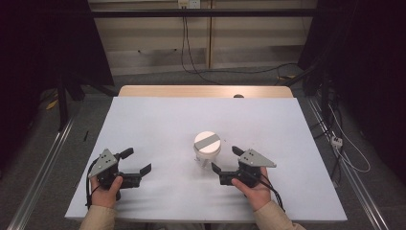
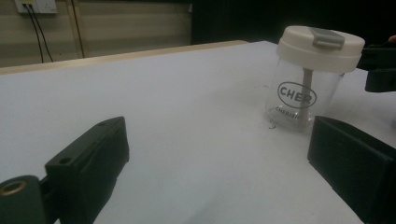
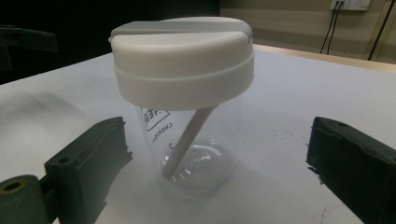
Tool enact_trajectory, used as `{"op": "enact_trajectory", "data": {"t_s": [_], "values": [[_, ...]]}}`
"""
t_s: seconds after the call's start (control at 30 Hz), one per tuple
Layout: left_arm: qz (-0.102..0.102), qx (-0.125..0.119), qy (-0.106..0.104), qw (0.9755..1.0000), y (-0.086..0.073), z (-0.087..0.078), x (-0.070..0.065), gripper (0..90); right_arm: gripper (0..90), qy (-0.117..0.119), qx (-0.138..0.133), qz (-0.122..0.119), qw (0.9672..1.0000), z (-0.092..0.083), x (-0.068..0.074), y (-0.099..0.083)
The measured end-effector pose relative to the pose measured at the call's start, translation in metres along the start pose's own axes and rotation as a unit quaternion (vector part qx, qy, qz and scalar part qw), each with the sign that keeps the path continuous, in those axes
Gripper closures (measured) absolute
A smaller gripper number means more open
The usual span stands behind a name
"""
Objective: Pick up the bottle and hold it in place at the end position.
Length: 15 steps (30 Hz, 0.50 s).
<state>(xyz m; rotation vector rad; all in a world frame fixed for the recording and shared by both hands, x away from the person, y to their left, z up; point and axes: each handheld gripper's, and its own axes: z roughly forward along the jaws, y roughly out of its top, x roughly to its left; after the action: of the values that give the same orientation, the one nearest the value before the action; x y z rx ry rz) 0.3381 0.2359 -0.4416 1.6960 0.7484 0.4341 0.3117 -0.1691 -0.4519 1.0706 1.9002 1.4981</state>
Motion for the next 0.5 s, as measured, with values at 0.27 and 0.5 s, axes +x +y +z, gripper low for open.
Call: {"op": "enact_trajectory", "data": {"t_s": [0.27, 0.5], "values": [[-0.001, 0.002, -0.002, 1.0, 0.0, 0.0, 0.0, 5.2, 4.8, 0.001, 0.001, 0.001, 1.0, 0.01, 0.003, 0.003], [-0.001, 0.002, -0.003, 1.0, 0.0, 0.001, 0.0, 5.2, 4.8, 0.006, 0.009, -0.002, 0.9999, 0.019, 0.007, 0.004]]}}
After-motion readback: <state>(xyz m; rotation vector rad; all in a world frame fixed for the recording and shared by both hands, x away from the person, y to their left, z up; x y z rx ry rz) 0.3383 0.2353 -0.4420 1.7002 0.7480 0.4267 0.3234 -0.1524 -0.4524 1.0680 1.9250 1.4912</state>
